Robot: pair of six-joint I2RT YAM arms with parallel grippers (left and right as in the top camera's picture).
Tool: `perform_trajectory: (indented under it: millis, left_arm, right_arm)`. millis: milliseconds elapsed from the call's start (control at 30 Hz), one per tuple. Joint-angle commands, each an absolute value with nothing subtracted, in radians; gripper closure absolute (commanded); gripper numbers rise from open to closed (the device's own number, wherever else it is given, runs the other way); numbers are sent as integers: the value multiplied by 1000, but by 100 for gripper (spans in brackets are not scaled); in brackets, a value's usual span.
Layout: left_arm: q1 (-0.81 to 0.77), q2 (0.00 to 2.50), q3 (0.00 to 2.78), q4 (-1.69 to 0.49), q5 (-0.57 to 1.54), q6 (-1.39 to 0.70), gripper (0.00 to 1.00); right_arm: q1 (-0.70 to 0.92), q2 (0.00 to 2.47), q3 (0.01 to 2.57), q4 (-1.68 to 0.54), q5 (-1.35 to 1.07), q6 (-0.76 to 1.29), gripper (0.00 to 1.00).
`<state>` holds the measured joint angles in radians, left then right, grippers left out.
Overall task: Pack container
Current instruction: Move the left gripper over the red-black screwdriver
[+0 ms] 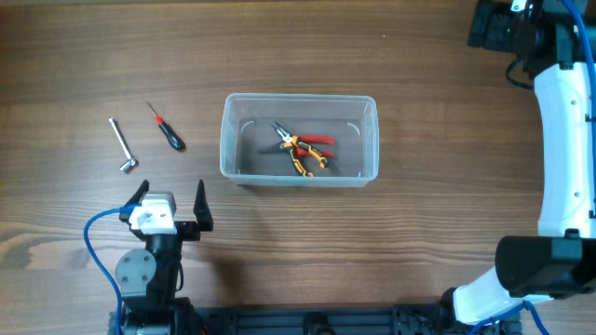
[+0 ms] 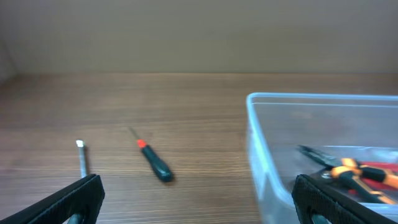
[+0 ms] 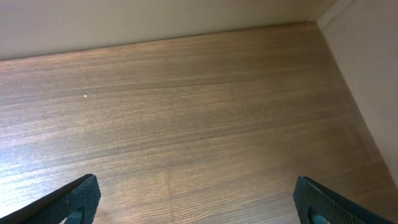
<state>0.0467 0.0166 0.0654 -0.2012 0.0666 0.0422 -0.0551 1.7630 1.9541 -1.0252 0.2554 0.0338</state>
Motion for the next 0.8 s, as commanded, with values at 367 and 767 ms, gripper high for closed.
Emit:
perform_trajectory:
  millis: [367, 767]
  left_arm:
    - [41, 274, 416, -376, 56, -292, 0]
    - [41, 1050, 1168, -769, 60, -113, 0]
  right_arm:
    - [-54, 1750, 1968, -1022, 262, 53, 0]
    - [-54, 1750, 1968, -1022, 262, 53, 1]
